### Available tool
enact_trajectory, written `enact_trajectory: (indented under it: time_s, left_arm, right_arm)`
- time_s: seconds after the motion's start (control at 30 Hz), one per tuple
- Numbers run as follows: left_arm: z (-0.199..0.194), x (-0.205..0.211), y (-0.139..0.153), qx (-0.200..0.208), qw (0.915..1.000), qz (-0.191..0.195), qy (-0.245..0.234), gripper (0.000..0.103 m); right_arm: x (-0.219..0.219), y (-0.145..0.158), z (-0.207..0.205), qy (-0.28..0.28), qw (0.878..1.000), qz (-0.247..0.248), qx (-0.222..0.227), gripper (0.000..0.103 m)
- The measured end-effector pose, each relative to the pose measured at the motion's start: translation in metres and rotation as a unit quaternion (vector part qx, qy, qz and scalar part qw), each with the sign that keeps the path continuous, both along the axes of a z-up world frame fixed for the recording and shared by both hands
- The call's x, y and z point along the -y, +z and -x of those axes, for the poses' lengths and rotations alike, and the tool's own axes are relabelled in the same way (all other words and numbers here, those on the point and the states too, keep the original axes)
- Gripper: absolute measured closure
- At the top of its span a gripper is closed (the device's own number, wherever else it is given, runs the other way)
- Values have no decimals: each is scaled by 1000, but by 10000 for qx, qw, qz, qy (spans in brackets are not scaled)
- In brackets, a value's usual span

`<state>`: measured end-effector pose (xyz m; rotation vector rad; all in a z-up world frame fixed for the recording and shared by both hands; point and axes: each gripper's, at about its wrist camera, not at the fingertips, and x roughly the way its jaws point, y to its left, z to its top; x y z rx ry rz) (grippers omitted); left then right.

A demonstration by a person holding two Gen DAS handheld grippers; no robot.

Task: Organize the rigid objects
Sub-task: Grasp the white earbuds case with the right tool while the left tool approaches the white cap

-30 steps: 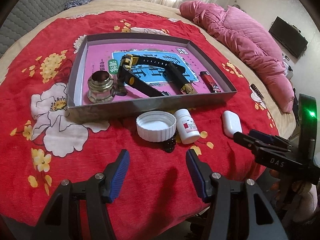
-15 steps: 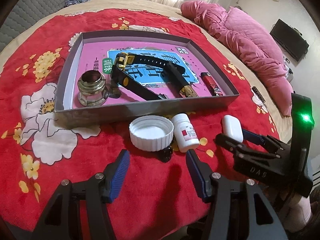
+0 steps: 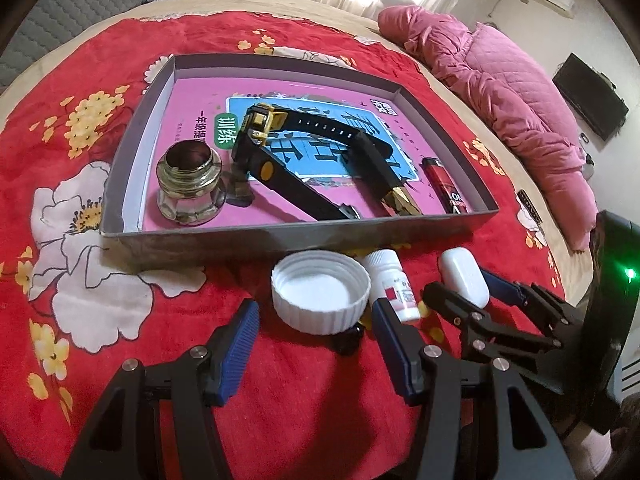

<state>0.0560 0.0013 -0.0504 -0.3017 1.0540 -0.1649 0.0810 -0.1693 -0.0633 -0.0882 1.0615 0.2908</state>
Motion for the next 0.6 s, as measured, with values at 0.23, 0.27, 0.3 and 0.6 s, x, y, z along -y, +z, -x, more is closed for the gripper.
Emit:
enact_trajectory:
  time_s: [0.23, 0.27, 0.3, 0.6]
  left_arm:
    - [-6, -3, -5, -20, 9999, 140, 74, 45]
    - [-7, -4, -5, -17, 9998, 162, 81, 45]
    - [-8, -4, -6, -18, 9998, 174, 82, 45]
    - [-14, -3, -9, -10, 9996, 267, 100, 45]
  right_arm:
    - [-1, -3, -3, -30, 9999, 87, 52, 47]
    - [-1, -3, -3, -31, 9999, 93, 53, 48]
    - [0, -4, -3, -31, 9999, 99, 53, 48]
    - [2, -7, -6, -59, 9999, 37, 77, 53]
